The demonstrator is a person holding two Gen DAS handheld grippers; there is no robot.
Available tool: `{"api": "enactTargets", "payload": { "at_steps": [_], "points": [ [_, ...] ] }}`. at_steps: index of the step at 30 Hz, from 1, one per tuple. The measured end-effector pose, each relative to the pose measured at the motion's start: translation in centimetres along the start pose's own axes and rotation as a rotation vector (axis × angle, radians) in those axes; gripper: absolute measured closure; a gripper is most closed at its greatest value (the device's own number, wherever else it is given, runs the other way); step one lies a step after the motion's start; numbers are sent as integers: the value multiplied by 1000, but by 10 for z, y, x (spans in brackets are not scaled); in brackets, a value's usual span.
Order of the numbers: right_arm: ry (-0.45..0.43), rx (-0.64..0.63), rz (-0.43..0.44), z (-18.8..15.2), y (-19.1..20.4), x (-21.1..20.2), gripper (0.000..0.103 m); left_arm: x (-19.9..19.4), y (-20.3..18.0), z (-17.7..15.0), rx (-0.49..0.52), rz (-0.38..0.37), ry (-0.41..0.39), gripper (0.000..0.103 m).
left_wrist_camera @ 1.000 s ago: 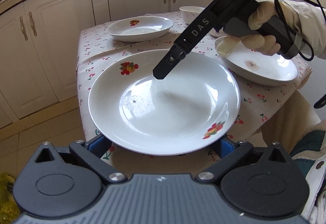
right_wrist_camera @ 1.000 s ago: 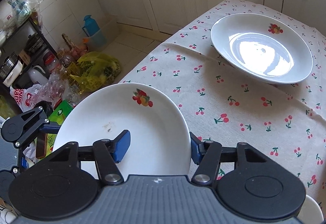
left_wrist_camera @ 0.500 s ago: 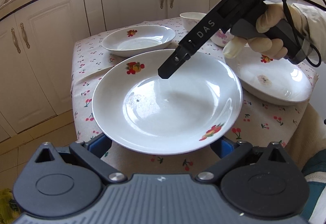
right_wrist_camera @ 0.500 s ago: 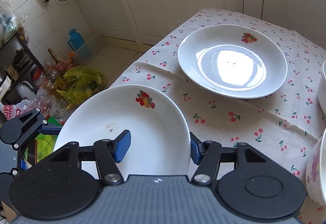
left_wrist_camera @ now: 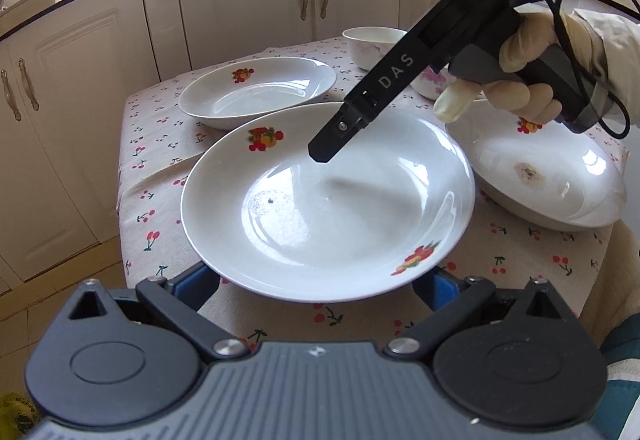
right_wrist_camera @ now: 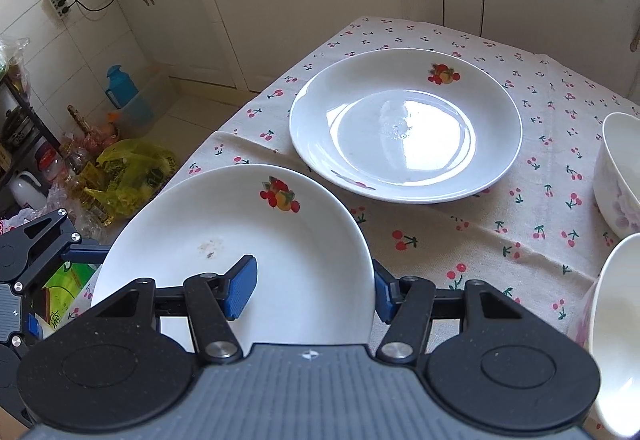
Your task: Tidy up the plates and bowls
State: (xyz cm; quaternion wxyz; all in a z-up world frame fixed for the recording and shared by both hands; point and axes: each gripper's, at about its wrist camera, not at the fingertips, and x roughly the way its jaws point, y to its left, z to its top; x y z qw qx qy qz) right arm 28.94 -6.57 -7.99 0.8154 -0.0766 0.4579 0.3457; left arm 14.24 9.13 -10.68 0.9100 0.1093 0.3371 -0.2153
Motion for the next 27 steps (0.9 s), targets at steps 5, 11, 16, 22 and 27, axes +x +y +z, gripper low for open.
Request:
{"api": "enactTargets", "payload": {
  "at_steps": [5,11,16,22,27],
  "points": [
    [4,2,-5,-1,-4,1,38,3,-1,2,10,-3,7,2],
    [4,4,-11,-1,-5,2,38,7,-1,2,9,-5,11,2],
    [7,-19,-12,-1,-1,4,31,6,-3,2,10,5,10,2],
    [12,-41,-25,-2,4,4,26,5,-4,1,15,17,5,1],
    [-42,-77,-51,-3,13,-13,1,1,-5,0,13,29,-1,1]
  ]
}}
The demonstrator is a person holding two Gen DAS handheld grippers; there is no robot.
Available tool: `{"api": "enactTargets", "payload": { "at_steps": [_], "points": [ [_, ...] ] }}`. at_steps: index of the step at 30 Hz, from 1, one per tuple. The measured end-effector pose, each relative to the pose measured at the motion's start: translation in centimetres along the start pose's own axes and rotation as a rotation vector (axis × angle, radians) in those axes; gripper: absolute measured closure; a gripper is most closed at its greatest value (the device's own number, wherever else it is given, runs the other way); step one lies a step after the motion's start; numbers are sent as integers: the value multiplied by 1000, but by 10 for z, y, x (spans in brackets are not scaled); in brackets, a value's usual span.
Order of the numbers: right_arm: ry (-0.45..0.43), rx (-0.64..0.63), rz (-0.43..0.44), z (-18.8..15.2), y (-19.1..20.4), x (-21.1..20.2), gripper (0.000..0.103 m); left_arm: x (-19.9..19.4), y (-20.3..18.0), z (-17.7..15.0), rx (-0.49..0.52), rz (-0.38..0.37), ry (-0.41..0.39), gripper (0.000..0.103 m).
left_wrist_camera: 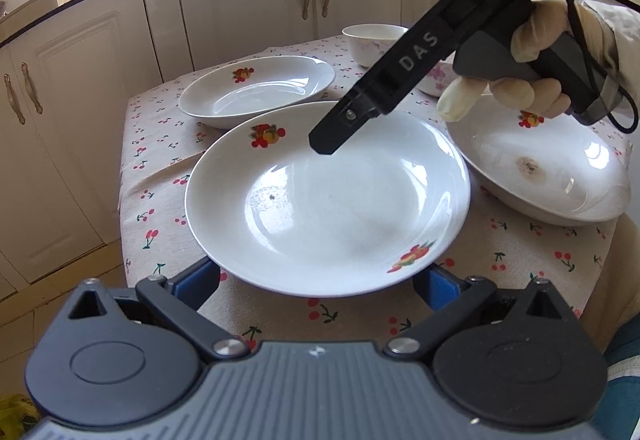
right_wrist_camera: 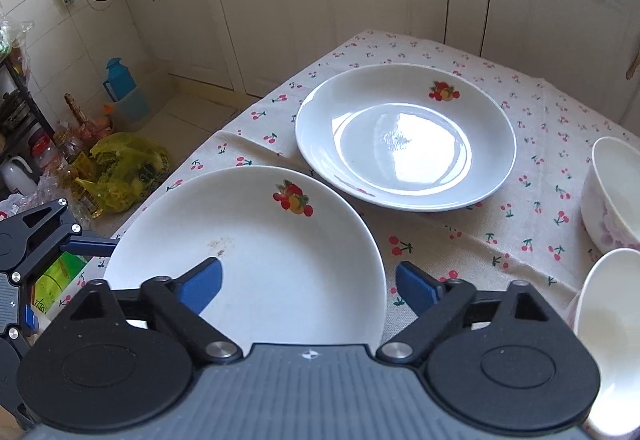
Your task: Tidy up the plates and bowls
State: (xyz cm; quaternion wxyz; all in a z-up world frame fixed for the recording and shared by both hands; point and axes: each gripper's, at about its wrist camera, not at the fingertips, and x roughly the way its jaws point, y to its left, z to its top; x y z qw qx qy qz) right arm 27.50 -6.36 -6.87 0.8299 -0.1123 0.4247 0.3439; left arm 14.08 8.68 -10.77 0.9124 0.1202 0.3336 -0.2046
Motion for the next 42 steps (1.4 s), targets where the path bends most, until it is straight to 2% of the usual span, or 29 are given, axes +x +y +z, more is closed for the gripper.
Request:
{"api": "enactTargets", "payload": {
  "at_steps": [9,13,19,25,34,38,42],
  "points": [
    [-89,-60,-62,-17,13,-49,0,-26,-4,-3,-71,44,-15,1],
    [-145,-51,-125,-38,16,-76,0,-41,-13,-4,-107,64,-31,1],
    [-183,-28,-158,-77,19,-111,0,-59,-31,-2,-196,86,-71,1],
    [-200,-1,-186,-122,19,-139,0,-68,-51,1,-240,82,-108,1],
    [-211,5,-217,-176,12,-167,0,-62,-79,13,-201,108,-88,1],
    [-212,10,-214,-194,8,-174,0,-60,-86,22,-181,75,-87,1],
    [-204,16,-216,-209,2,-172,0,-54,-93,31,-163,78,-72,1]
  ]
}}
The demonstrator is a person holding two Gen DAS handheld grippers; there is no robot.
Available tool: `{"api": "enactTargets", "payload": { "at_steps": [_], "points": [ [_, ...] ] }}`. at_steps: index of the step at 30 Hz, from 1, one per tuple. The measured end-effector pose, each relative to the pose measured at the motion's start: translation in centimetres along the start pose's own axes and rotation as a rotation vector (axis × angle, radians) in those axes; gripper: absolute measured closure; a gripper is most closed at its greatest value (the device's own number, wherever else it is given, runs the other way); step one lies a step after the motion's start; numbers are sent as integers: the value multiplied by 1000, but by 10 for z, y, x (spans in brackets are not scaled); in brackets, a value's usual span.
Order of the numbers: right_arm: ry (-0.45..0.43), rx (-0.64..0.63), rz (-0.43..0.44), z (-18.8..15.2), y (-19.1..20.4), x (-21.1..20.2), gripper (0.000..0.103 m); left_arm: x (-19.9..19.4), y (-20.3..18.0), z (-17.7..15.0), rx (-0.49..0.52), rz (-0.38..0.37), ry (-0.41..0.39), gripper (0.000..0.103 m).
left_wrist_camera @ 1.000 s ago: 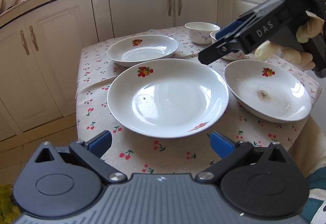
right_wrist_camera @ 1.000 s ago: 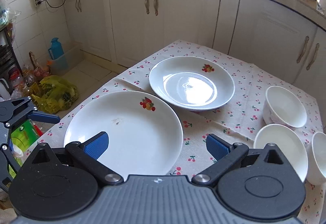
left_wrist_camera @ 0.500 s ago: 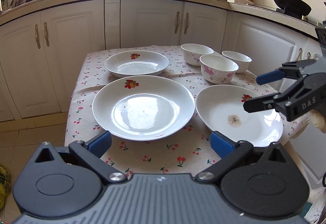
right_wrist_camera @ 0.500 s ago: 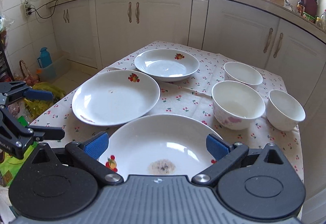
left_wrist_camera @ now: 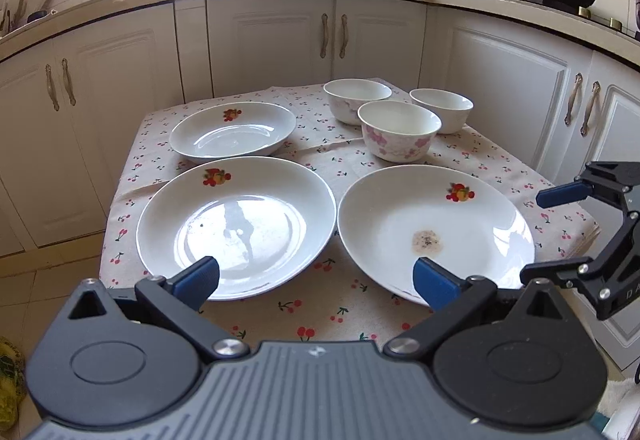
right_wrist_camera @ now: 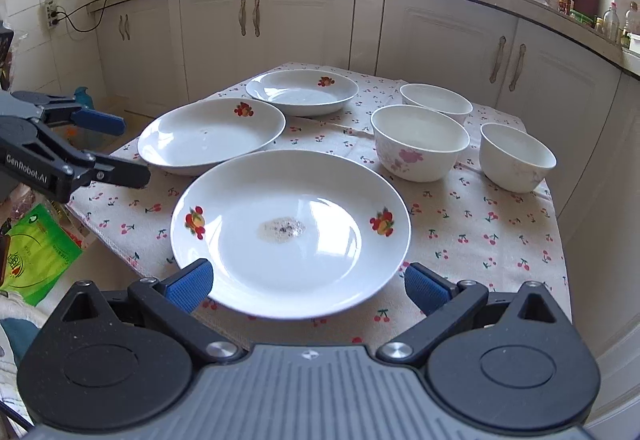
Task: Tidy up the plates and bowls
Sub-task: 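Move the left gripper to the stained plate's rim and close on it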
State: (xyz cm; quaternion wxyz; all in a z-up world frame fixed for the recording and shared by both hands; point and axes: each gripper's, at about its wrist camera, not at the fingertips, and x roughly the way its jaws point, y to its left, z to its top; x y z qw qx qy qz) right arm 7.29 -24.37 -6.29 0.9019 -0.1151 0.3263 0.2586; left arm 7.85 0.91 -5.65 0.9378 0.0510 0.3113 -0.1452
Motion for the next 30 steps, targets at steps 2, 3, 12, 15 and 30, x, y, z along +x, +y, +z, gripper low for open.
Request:
{"api": "enactTargets", "payload": {
  "at_steps": [2,3,12,15,30],
  "points": [
    [13,10,5,-9,-3,2,0,2,-5,5,27,0,-1,1],
    [18,16,10,-13,-4,4,0,4,-8,8,41,-3,3,1],
    [39,24,43,-29,-6,18,0,25,-23,32,120,-81,39,1],
    [41,10,41,-30,-5,24,0,34,-27,39,135,-118,61,1],
    [-9,-26,46,-30,-1,37,0,84,-48,70,281,-242,176,1]
  ]
}}
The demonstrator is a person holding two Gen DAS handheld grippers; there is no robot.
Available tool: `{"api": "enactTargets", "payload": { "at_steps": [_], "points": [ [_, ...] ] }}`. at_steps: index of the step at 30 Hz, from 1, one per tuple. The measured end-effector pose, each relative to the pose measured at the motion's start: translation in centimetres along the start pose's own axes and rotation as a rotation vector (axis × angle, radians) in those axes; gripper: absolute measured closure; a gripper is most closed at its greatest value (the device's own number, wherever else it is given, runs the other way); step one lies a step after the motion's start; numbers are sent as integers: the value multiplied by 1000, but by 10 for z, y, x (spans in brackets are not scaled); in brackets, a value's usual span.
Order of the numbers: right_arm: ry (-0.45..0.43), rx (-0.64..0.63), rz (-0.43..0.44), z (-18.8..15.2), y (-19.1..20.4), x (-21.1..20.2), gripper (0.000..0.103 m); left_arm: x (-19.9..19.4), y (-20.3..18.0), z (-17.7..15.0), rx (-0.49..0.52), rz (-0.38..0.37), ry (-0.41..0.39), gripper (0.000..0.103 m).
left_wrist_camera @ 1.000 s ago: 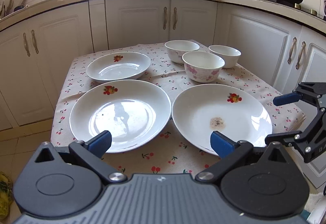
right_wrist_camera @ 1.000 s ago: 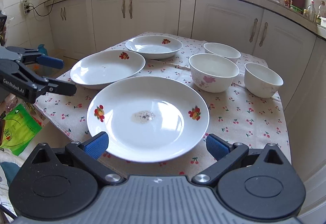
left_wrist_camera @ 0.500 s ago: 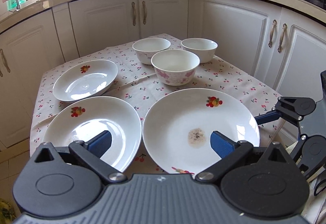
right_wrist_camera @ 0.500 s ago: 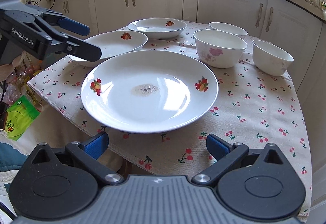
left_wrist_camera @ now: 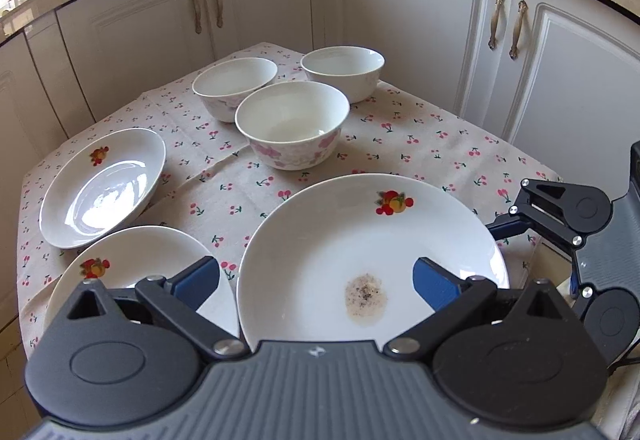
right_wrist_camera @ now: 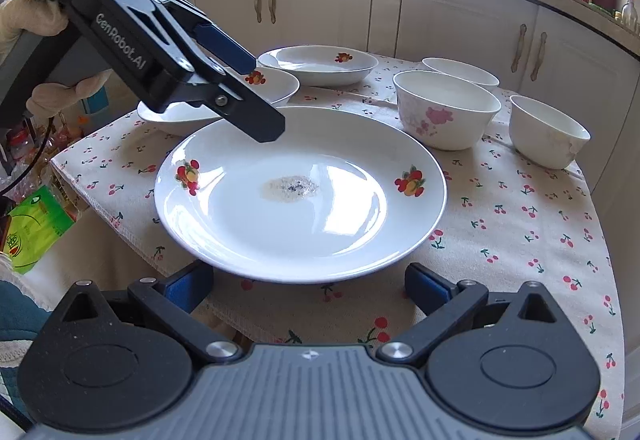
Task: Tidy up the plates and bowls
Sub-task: 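Move the left gripper to the stained plate's rim and close on it, then lift the stained plate with the left gripper over the other white plate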
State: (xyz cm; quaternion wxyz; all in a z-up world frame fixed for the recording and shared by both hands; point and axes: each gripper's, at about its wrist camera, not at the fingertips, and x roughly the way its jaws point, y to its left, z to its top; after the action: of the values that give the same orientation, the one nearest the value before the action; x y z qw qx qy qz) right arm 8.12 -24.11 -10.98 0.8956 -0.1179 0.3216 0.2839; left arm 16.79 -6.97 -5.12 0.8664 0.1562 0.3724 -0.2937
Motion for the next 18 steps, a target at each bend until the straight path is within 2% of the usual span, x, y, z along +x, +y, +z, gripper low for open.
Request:
{"api": "enactTargets", "payload": {
  "at_steps": [12,18],
  "points": [
    [-32,17,-21,-3,3,-1,0,42,14,21,51,-92,118,1],
    [-33,15,-37,-1,7,-1,0,61,21,30,69,-162,209,1]
  ]
}}
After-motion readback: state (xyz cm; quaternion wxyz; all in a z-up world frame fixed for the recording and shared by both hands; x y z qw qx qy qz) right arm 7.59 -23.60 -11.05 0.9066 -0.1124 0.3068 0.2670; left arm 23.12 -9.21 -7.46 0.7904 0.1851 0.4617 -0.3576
